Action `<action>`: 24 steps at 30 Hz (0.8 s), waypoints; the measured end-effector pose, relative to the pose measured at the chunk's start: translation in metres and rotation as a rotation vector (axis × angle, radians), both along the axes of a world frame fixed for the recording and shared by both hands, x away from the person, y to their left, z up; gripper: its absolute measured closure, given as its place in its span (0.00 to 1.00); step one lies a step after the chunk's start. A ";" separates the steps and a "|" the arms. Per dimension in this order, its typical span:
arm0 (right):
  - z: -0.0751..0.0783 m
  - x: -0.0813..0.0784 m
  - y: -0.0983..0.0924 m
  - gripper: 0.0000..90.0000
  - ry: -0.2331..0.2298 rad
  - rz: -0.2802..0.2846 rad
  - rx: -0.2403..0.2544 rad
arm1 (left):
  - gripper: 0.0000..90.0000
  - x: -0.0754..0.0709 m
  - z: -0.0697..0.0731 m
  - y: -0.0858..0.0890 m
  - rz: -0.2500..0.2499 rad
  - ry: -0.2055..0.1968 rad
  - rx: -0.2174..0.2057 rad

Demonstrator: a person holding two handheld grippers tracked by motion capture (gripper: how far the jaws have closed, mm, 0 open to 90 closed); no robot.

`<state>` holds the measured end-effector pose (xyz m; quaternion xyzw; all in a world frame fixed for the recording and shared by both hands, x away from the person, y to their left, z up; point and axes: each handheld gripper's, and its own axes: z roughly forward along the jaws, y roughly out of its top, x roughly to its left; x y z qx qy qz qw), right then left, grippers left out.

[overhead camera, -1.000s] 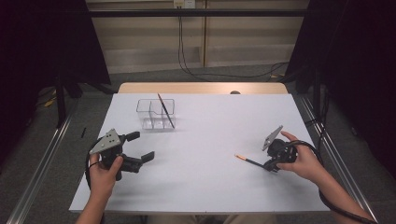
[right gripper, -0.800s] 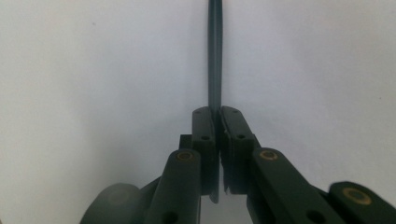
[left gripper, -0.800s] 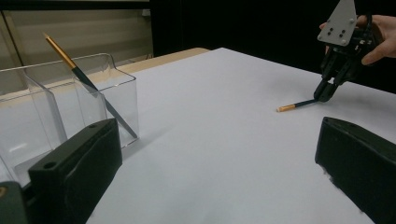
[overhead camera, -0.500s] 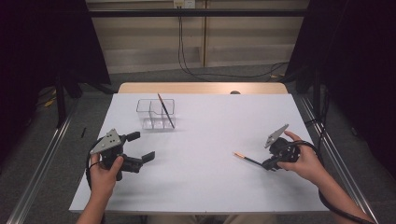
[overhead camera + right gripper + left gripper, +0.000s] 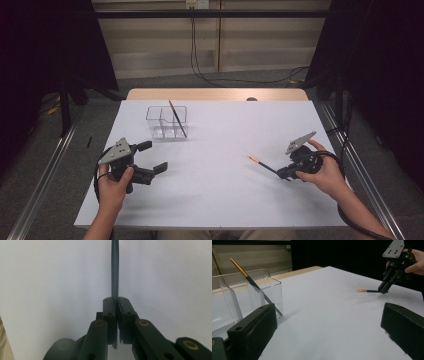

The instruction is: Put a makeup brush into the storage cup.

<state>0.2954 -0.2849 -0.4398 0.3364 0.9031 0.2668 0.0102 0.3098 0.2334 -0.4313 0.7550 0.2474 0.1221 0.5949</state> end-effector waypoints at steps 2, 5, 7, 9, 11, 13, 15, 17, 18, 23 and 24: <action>0.001 -0.001 -0.001 0.95 -0.019 -0.014 0.037 | 0.01 0.000 0.000 -0.001 0.000 0.003 -0.014; 0.004 -0.002 -0.002 0.95 -0.050 -0.043 0.103 | 0.01 0.000 0.002 -0.003 -0.005 0.000 -0.018; 0.006 -0.003 -0.004 0.95 -0.073 -0.059 0.144 | 0.01 0.001 0.002 -0.004 -0.001 0.006 -0.015; 0.006 -0.005 -0.004 0.95 -0.094 -0.077 0.176 | 0.01 0.002 0.003 -0.005 -0.005 0.002 -0.022; 0.006 -0.006 -0.005 0.95 -0.105 -0.085 0.205 | 0.01 0.002 0.003 -0.007 -0.007 0.000 -0.028; 0.006 -0.008 -0.005 0.95 -0.122 -0.097 0.246 | 0.01 0.002 0.004 -0.008 -0.010 0.002 -0.019; 0.006 -0.009 -0.004 0.95 -0.138 -0.102 0.272 | 0.01 0.003 0.004 -0.009 -0.012 -0.003 -0.027; 0.006 -0.010 -0.003 0.95 -0.158 -0.108 0.301 | 0.01 0.003 0.004 -0.011 -0.016 -0.001 -0.032; 0.007 -0.011 -0.002 0.95 -0.175 -0.115 0.319 | 0.01 0.004 0.004 -0.011 -0.015 -0.001 -0.028; 0.010 -0.014 -0.002 0.95 -0.219 -0.144 0.381 | 0.01 0.004 0.003 -0.012 -0.014 0.007 -0.022; 0.011 -0.014 -0.002 0.95 -0.224 -0.146 0.397 | 0.01 0.004 0.003 -0.012 -0.013 0.008 -0.022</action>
